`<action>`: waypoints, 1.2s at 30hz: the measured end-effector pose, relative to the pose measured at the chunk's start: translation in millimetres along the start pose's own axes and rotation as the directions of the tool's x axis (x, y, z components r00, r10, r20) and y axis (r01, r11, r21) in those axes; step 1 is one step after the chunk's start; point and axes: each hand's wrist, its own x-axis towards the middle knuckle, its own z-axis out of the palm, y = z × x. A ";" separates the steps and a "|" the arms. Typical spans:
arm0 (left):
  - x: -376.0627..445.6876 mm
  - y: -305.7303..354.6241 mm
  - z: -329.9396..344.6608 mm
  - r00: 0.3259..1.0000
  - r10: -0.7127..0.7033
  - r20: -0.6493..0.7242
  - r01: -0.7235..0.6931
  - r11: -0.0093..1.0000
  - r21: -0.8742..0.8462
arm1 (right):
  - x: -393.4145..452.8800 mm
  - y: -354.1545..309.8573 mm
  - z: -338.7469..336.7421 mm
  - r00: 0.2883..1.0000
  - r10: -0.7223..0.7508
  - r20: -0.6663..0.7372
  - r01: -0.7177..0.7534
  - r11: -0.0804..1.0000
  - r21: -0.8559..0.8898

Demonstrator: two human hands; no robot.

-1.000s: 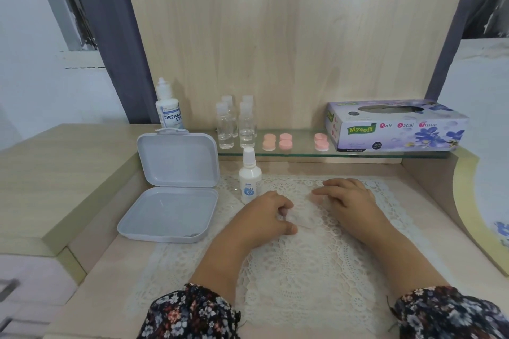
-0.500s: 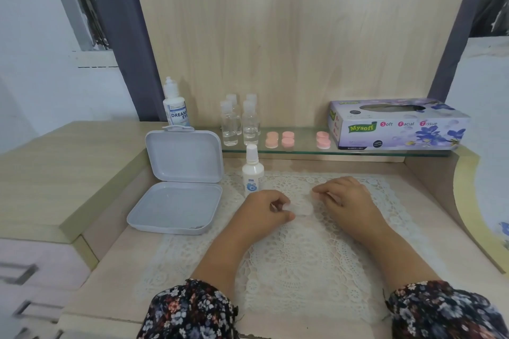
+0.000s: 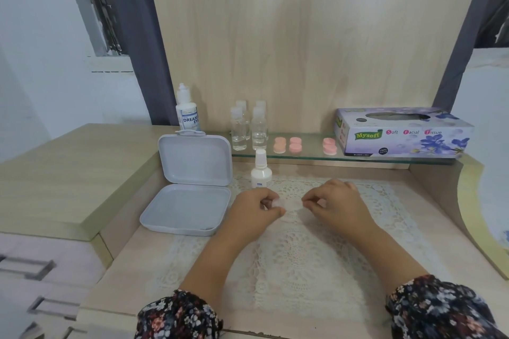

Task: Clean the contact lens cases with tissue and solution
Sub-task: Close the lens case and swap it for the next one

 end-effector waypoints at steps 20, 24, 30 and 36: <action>-9.3 -35.5 -107.3 0.957 0.019 -0.290 0.037 0.982 0.185 | 26.9 -100.9 34.6 0.995 -0.021 0.094 0.017 0.999 0.050; -9.5 -45.7 -114.3 0.960 0.089 -0.264 0.012 0.934 0.357 | 25.9 -112.3 42.4 0.992 -0.031 0.124 0.025 0.999 0.045; -17.1 -51.8 -110.5 0.945 0.304 -0.119 -0.165 0.759 0.630 | 23.4 -117.7 49.2 0.988 -0.045 0.150 0.039 0.998 0.045; -16.5 -60.1 -110.1 0.887 0.460 -0.031 -0.289 0.607 0.741 | 22.9 -115.9 50.7 0.986 -0.046 0.161 0.039 0.998 0.046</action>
